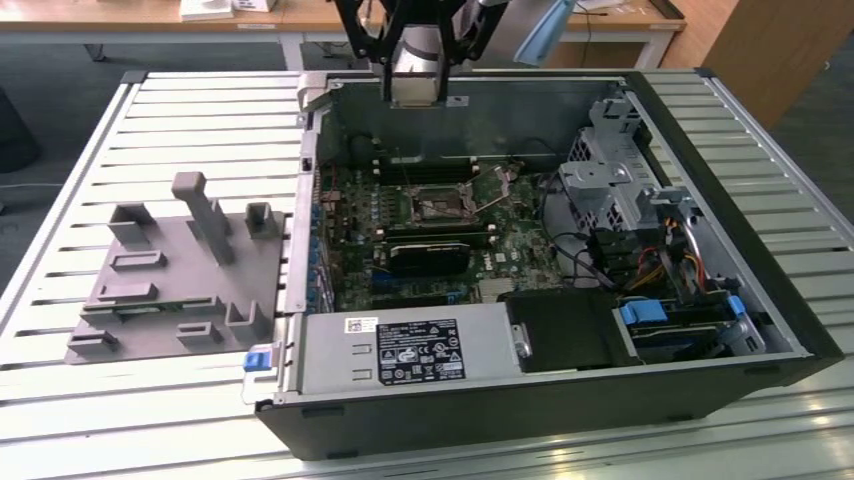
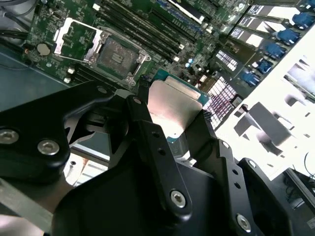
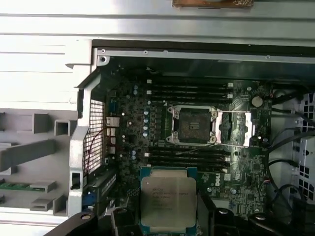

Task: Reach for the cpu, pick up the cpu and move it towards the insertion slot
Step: 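Pick up the cpu and move it towards the insertion slot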

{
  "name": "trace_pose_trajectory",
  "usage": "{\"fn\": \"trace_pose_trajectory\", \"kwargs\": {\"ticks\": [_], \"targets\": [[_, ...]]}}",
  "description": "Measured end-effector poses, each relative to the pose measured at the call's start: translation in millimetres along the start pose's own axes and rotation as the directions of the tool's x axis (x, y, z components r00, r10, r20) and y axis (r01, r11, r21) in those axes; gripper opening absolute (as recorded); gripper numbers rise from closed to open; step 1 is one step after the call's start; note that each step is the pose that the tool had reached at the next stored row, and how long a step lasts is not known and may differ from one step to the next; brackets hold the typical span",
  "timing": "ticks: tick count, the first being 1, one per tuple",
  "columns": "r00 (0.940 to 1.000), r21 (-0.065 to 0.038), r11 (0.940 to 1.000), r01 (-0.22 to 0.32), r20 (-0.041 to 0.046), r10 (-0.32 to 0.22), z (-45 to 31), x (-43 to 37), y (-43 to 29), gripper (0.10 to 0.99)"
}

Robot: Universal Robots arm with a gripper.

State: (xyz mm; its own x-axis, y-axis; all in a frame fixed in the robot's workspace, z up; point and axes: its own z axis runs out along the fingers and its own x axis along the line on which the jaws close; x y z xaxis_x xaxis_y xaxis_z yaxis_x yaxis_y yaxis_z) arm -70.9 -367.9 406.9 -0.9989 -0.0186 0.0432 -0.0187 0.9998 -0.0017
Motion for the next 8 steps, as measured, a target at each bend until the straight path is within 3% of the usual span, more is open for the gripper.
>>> {"fn": "trace_pose_trajectory", "kwargs": {"ticks": [4, 8], "targets": [[1.0, 0.0, 1.0, 0.001, 0.0001, -0.001, 0.4, -4.9, 9.2, 0.545], [1.0, 0.0, 1.0, 0.0, 0.0001, 0.0, 0.9, -14.7, 16.5, 0.545]]}}
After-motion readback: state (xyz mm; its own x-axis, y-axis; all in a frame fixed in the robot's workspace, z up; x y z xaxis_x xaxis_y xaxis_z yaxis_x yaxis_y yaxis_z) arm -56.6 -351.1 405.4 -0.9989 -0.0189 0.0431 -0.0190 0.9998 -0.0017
